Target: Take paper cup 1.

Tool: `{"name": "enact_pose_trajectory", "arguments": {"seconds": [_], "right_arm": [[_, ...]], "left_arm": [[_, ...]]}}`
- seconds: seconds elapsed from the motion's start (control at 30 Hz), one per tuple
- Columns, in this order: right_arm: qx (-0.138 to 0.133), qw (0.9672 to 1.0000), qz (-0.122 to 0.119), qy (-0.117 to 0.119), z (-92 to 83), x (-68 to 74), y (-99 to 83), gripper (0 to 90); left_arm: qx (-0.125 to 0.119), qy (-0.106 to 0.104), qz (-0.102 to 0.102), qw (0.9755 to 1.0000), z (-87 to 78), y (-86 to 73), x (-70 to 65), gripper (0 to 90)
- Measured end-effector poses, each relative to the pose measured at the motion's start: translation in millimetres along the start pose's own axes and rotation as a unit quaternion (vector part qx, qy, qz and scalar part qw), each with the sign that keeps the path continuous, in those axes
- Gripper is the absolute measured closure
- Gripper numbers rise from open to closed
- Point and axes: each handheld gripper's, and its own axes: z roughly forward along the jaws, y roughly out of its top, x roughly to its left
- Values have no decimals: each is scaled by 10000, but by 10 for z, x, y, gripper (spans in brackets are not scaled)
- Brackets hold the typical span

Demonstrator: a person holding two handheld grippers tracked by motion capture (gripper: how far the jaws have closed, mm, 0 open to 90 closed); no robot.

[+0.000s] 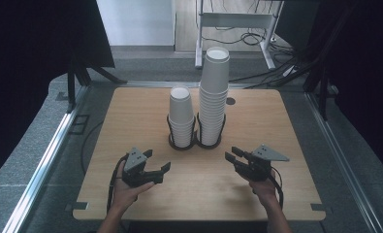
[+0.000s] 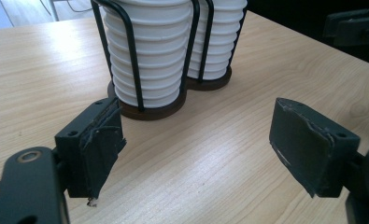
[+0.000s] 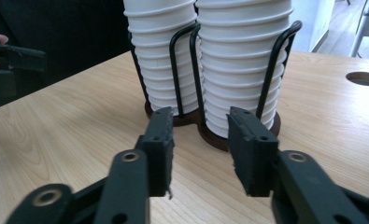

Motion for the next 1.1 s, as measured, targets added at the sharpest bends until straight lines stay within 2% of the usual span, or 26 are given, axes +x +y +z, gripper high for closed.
{"name": "enact_pose_trajectory", "arguments": {"seconds": [0.3,0.47,0.67,1.1], "right_arm": [[41,9997,-151,175,127,96,41,740],[81,9993,-191,306,226,133,54,802],[76,9987,-274,424,294,176,86,874],[72,9972,-463,589,542,271,210,895]], "left_arm": [[45,26,-17,10000,-17,-10,8,172],[38,-45,-139,9999,-10,-9,21,166],[55,-89,-140,9998,2,-17,-1,160],[29,-89,-105,9999,-2,60,3,153]]}}
